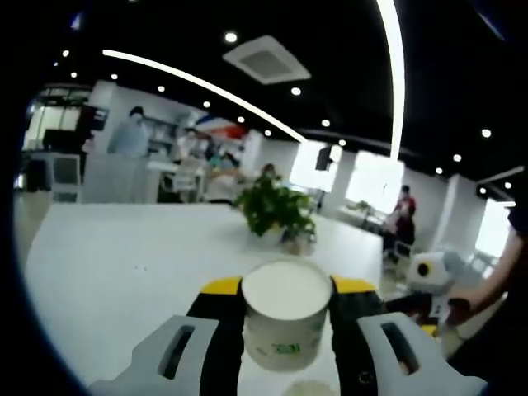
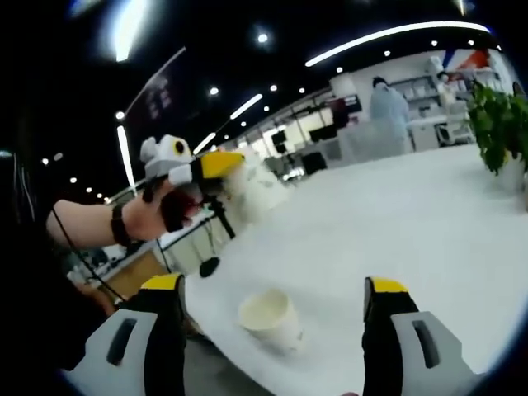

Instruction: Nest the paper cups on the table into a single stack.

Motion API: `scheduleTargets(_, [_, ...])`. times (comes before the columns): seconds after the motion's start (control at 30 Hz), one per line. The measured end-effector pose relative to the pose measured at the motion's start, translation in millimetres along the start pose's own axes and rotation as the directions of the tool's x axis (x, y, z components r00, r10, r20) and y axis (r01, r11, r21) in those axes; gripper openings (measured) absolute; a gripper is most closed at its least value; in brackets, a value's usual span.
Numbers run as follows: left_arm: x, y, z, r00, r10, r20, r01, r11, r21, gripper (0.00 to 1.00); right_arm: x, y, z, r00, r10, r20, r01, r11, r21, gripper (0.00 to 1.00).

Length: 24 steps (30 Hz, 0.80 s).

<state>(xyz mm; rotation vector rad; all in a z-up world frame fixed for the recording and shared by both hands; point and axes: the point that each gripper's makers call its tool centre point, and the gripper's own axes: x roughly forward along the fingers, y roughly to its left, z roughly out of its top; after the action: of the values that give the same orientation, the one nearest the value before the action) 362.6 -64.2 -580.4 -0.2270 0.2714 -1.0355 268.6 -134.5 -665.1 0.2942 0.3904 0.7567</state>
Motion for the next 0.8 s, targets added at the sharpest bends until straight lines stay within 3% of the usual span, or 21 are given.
scheduleTargets(0.17, [0, -5.0, -0.6, 1.0, -0.01, 0.002, 0.01, 1.0, -0.006, 0.38, 5, 6, 2.4, 1.0, 0.025, 0.007, -0.026, 1.0, 0.017, 0.83])
scheduleTargets(0.37, [-3, -10.1, 1.4, 0.999, -0.032, 0.017, 0.033, 0.997, -0.075, 0.38, 13, 15, 7.2, 0.997, 0.075, 0.018, -0.076, 0.996, 0.057, 0.75])
scheduleTargets(0.8, [-12, -7.7, 5.1, 0.998, -0.016, 0.059, 0.025, 0.988, -0.15, 0.38, 26, 32, 19.3, 0.986, 0.158, 0.044, -0.161, 0.984, 0.077, 0.62])
